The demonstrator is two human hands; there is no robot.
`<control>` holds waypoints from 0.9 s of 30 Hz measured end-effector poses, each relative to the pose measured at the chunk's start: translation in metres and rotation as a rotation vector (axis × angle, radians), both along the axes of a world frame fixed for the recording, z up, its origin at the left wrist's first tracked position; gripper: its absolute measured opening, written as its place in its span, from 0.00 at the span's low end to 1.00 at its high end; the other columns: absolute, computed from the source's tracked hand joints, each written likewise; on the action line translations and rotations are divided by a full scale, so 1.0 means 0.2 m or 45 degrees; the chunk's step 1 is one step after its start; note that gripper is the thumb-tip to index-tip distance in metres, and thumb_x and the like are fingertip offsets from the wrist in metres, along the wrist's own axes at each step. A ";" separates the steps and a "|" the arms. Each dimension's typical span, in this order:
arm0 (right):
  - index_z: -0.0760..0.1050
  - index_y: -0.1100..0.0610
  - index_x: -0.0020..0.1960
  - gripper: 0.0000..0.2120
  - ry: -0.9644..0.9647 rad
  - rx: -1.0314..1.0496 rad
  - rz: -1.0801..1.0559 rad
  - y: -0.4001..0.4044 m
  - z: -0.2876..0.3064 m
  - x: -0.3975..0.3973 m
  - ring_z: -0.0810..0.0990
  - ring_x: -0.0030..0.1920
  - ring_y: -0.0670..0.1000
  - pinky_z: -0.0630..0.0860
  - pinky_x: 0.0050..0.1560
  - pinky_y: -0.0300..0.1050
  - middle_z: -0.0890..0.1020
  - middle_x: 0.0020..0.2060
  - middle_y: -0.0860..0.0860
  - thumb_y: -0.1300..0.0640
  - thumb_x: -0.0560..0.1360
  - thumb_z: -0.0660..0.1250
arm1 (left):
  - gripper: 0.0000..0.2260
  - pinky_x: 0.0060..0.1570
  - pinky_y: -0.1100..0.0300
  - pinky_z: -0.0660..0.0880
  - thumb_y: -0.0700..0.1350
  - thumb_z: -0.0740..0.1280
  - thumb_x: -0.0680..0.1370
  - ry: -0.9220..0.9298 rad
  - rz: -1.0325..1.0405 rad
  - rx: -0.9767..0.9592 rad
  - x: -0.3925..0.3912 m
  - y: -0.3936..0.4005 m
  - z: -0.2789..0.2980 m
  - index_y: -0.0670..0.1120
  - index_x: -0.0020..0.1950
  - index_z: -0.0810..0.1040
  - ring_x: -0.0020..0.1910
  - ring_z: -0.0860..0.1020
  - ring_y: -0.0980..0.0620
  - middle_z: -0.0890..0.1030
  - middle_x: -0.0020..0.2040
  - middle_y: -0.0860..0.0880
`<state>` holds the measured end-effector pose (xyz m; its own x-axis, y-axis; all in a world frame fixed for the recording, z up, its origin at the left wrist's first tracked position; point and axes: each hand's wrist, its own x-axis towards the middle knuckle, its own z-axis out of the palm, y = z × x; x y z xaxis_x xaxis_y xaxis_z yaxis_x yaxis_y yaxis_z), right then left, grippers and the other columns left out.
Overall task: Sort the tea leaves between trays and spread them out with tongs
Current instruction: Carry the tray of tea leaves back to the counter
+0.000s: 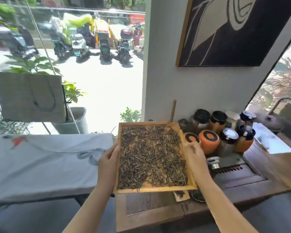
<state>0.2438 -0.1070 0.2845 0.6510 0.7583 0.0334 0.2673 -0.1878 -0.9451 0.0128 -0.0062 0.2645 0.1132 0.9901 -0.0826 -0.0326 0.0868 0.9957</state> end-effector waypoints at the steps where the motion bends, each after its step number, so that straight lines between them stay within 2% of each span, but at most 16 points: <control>1: 0.70 0.52 0.40 0.09 0.028 -0.001 0.012 0.00 -0.07 -0.02 0.74 0.37 0.49 0.68 0.38 0.48 0.76 0.33 0.52 0.49 0.77 0.59 | 0.13 0.59 0.44 0.74 0.46 0.63 0.78 0.014 0.036 -0.012 -0.03 0.00 -0.05 0.49 0.61 0.79 0.54 0.77 0.59 0.81 0.55 0.57; 3: 0.69 0.50 0.38 0.10 0.055 -0.022 0.044 0.00 -0.20 -0.05 0.72 0.32 0.43 0.67 0.36 0.48 0.74 0.28 0.45 0.49 0.76 0.59 | 0.11 0.62 0.45 0.72 0.46 0.64 0.78 0.056 0.095 -0.048 -0.07 -0.01 -0.16 0.52 0.58 0.80 0.54 0.74 0.65 0.78 0.54 0.61; 5: 0.69 0.49 0.37 0.10 0.079 -0.053 0.061 0.01 -0.32 -0.07 0.69 0.28 0.40 0.66 0.35 0.48 0.73 0.27 0.43 0.49 0.76 0.59 | 0.09 0.62 0.47 0.72 0.48 0.64 0.77 0.052 0.092 -0.124 -0.10 -0.04 -0.28 0.57 0.55 0.80 0.57 0.77 0.59 0.81 0.55 0.58; 7: 0.68 0.50 0.37 0.10 0.095 -0.071 0.075 0.02 -0.43 -0.09 0.67 0.27 0.40 0.65 0.35 0.47 0.72 0.27 0.44 0.51 0.77 0.59 | 0.09 0.61 0.48 0.73 0.50 0.64 0.78 0.053 0.088 -0.182 -0.13 -0.06 -0.38 0.56 0.56 0.80 0.57 0.78 0.56 0.82 0.55 0.56; 9: 0.68 0.49 0.36 0.11 0.083 -0.094 0.084 0.03 -0.53 -0.10 0.68 0.27 0.38 0.67 0.34 0.40 0.74 0.27 0.41 0.51 0.77 0.59 | 0.12 0.61 0.48 0.73 0.50 0.63 0.78 0.096 0.117 -0.193 -0.15 -0.07 -0.49 0.52 0.59 0.80 0.57 0.78 0.56 0.82 0.56 0.54; 11: 0.69 0.47 0.36 0.11 0.083 -0.106 0.095 0.03 -0.63 -0.11 0.71 0.29 0.36 0.67 0.31 0.31 0.77 0.29 0.39 0.50 0.77 0.59 | 0.11 0.61 0.54 0.73 0.49 0.63 0.78 0.112 0.154 -0.201 -0.16 -0.09 -0.58 0.52 0.58 0.81 0.56 0.79 0.59 0.83 0.54 0.56; 12: 0.69 0.47 0.36 0.11 0.089 -0.116 0.095 0.04 -0.68 -0.10 0.71 0.30 0.37 0.68 0.33 0.32 0.78 0.30 0.40 0.50 0.77 0.59 | 0.10 0.60 0.57 0.73 0.49 0.63 0.78 0.124 0.171 -0.205 -0.16 -0.09 -0.63 0.53 0.56 0.81 0.55 0.78 0.62 0.83 0.52 0.58; 14: 0.68 0.46 0.36 0.11 0.082 -0.143 0.093 0.04 -0.78 -0.10 0.72 0.33 0.42 0.68 0.37 0.41 0.77 0.31 0.44 0.51 0.77 0.59 | 0.11 0.58 0.62 0.73 0.48 0.63 0.78 0.145 0.189 -0.223 -0.15 -0.10 -0.72 0.51 0.58 0.80 0.53 0.78 0.66 0.82 0.51 0.60; 16: 0.68 0.47 0.36 0.11 0.077 -0.174 0.103 0.05 -0.87 -0.10 0.72 0.33 0.42 0.67 0.37 0.46 0.77 0.31 0.44 0.51 0.78 0.59 | 0.12 0.57 0.64 0.74 0.47 0.63 0.78 0.132 0.205 -0.236 -0.15 -0.10 -0.81 0.48 0.60 0.80 0.54 0.79 0.63 0.82 0.52 0.58; 19: 0.68 0.49 0.38 0.10 0.069 -0.200 0.114 0.05 -1.01 -0.09 0.71 0.30 0.36 0.68 0.37 0.41 0.77 0.30 0.38 0.52 0.78 0.59 | 0.11 0.61 0.61 0.71 0.46 0.64 0.78 0.141 0.235 -0.260 -0.13 -0.12 -0.93 0.49 0.60 0.79 0.57 0.77 0.61 0.82 0.55 0.56; 22: 0.68 0.50 0.38 0.10 -0.013 -0.205 0.131 0.05 -1.13 -0.08 0.71 0.31 0.34 0.67 0.34 0.27 0.76 0.30 0.39 0.54 0.78 0.59 | 0.11 0.60 0.62 0.71 0.46 0.64 0.78 0.130 0.241 -0.304 -0.12 -0.14 -1.06 0.51 0.59 0.79 0.57 0.77 0.62 0.82 0.54 0.58; 25: 0.69 0.50 0.39 0.09 0.004 -0.252 0.168 0.05 -1.24 -0.07 0.71 0.33 0.36 0.67 0.34 0.28 0.75 0.31 0.39 0.52 0.78 0.58 | 0.13 0.59 0.64 0.73 0.46 0.63 0.79 0.142 0.270 -0.321 -0.11 -0.16 -1.18 0.45 0.60 0.80 0.57 0.78 0.61 0.82 0.56 0.54; 27: 0.69 0.50 0.39 0.09 -0.012 -0.288 0.167 0.05 -1.32 -0.06 0.72 0.36 0.38 0.68 0.39 0.31 0.76 0.35 0.42 0.52 0.78 0.58 | 0.13 0.52 0.72 0.73 0.46 0.63 0.79 0.136 0.277 -0.338 -0.11 -0.17 -1.25 0.46 0.61 0.79 0.53 0.78 0.66 0.82 0.53 0.58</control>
